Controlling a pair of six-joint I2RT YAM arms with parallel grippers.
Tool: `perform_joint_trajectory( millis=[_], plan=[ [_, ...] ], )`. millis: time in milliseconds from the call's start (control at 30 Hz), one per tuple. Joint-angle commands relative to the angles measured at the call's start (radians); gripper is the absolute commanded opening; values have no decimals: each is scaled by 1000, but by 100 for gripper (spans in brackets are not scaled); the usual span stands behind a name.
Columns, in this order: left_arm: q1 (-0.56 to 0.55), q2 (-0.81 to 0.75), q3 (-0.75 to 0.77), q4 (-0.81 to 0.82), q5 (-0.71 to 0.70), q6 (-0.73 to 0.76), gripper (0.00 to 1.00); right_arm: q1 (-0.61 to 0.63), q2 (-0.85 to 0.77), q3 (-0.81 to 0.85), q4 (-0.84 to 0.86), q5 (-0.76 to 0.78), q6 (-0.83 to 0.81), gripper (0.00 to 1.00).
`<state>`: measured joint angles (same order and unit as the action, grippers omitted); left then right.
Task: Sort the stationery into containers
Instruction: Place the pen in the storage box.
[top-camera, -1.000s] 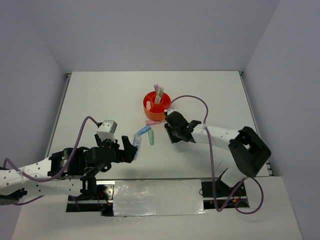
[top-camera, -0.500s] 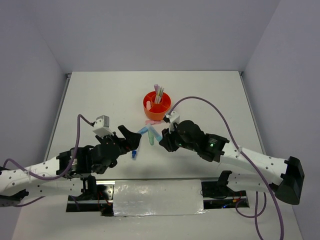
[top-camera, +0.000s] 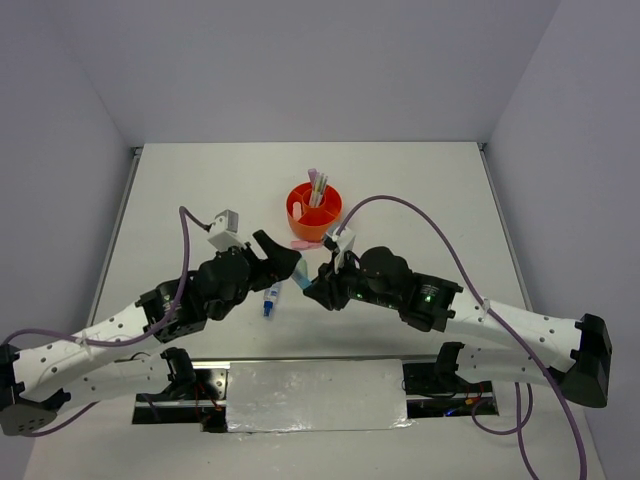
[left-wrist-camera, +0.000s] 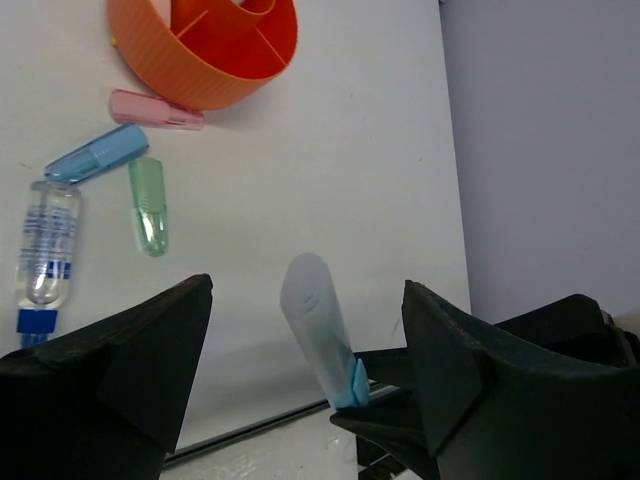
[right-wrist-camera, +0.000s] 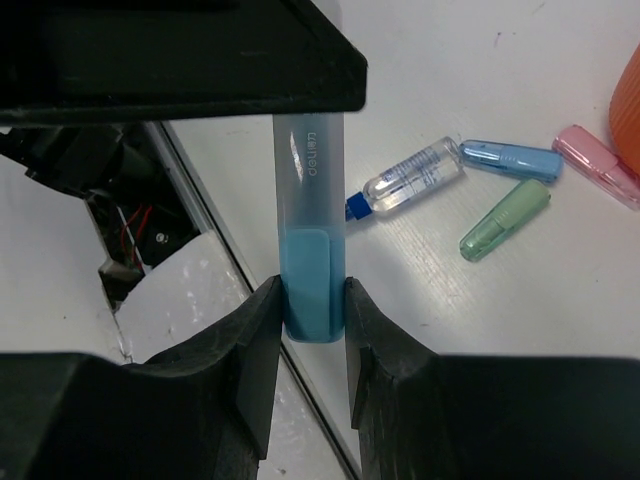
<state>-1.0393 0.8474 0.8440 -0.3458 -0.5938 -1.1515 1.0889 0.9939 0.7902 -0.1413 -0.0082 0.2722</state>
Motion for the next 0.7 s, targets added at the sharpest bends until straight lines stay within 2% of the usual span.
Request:
perform_joint_trajectory(
  millis=[0, 100, 133, 200, 233, 300, 367, 400, 433, 467, 500, 533, 567, 600, 667],
  plan=[
    [12, 22, 0, 91, 63, 24, 87, 12, -15, 12, 85, -10, -7, 17],
    [16, 41, -11, 122, 97, 26, 80, 16, -26, 4, 111, -22, -19, 17],
    [19, 41, -17, 132, 107, 26, 72, 16, -26, 4, 118, -29, -21, 18],
    [22, 44, -26, 158, 118, 26, 62, 17, -20, 6, 121, -41, -31, 17],
    [24, 44, -28, 162, 126, 26, 53, 17, -18, 4, 126, -44, -36, 17],
    [24, 44, -25, 160, 126, 30, 42, 16, -15, -2, 128, -45, -44, 17],
    [24, 41, -22, 163, 126, 36, 23, 19, -18, -6, 131, -50, -51, 18],
    [25, 38, -23, 163, 127, 38, 23, 17, -18, -9, 134, -50, -51, 18],
    [24, 36, -25, 166, 130, 42, 14, 17, -24, -14, 135, -46, -50, 19],
    [25, 35, -25, 166, 129, 44, 9, 19, -26, -16, 137, -45, -50, 20],
    [25, 35, -23, 165, 129, 44, 0, 19, -31, -19, 138, -47, -48, 25],
    [25, 33, -28, 168, 129, 47, 0, 19, -40, -23, 137, -42, -47, 33],
    [25, 32, -32, 174, 129, 47, 0, 17, -46, -35, 143, -39, -36, 49],
    [24, 22, -37, 179, 127, 47, 0, 16, -55, -46, 182, -29, -28, 78],
    [25, 6, -68, 228, 134, 55, 0, 16, -95, -89, 212, 7, 19, 88]
  ],
)
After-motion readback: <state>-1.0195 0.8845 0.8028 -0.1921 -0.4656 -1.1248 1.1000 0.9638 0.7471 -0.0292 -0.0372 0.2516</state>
